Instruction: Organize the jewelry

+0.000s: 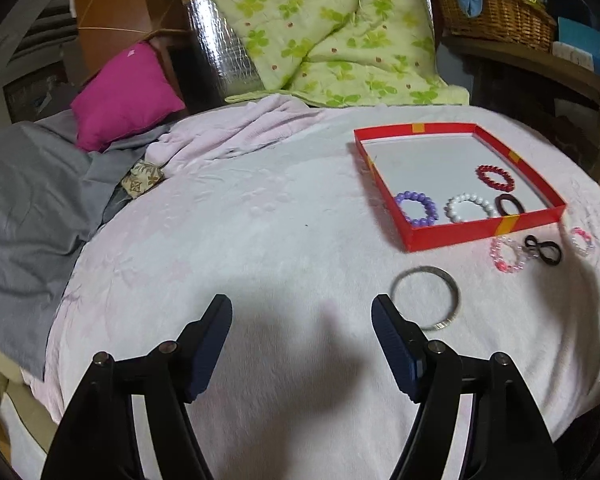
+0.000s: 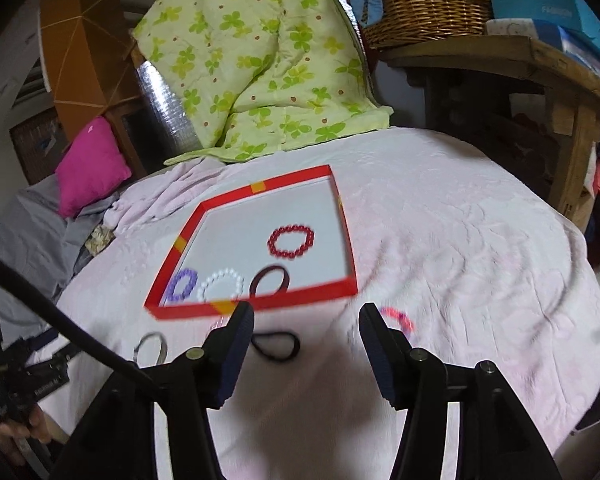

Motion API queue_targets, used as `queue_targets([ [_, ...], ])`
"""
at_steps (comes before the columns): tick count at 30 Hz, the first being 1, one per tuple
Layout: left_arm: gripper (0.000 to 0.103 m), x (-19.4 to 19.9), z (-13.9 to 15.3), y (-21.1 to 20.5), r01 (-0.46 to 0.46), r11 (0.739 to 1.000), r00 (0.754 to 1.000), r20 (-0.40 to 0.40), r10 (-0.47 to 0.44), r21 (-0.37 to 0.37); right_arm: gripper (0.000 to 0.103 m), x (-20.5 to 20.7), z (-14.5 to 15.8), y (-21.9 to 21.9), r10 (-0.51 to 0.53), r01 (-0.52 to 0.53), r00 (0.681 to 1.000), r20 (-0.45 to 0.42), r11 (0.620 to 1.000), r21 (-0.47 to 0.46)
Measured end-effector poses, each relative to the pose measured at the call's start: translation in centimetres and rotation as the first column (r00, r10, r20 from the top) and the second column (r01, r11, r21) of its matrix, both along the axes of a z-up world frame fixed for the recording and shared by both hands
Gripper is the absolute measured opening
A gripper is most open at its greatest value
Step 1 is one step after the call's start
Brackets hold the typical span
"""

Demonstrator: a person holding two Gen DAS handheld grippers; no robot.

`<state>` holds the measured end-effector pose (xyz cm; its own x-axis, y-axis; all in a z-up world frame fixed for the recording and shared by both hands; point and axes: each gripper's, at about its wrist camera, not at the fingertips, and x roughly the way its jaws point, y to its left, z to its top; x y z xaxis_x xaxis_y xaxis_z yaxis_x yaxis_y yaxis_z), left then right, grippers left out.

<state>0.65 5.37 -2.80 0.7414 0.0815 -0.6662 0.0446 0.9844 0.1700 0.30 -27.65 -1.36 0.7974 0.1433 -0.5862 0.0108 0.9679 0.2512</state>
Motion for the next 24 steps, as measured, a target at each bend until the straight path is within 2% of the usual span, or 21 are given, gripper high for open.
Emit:
queue_targets([
  [4, 0.073, -2.8, 0.1, -1.1, 0.001, 0.999, 1.0, -0.011, -0.002, -0.049, 0.059, -2.8, -0.2, 1.1, 0.029, -0.028, 0.999, 0.021, 0.999, -0.03],
  [9, 0.073, -5.7, 1.1, -2.8, 0.032, 0.998, 0.999, -0.04, -0.034, -0.061, 0.059, -6.3, -0.4, 2.0, 0.051, -0.05, 0.998, 0.042, 0.998, -0.024],
  [18, 0.075, -12.0, 6.0, -2.8, 0.037, 0.999, 0.999, 0.035, -0.036, -0.034, 0.06, -13.1, 0.5, 3.2, 0.075, -0.074, 0.994, 0.078, 0.997, -0.01],
  [24, 0.079, -16.2, 8.7, -2.2, 0.03, 1.0, 0.995, 0.092, -0.03, 0.004, 0.06, -16.1, 3.1, 4.7, 0.078, -0.075, 0.992, 0.095, 0.996, -0.039],
])
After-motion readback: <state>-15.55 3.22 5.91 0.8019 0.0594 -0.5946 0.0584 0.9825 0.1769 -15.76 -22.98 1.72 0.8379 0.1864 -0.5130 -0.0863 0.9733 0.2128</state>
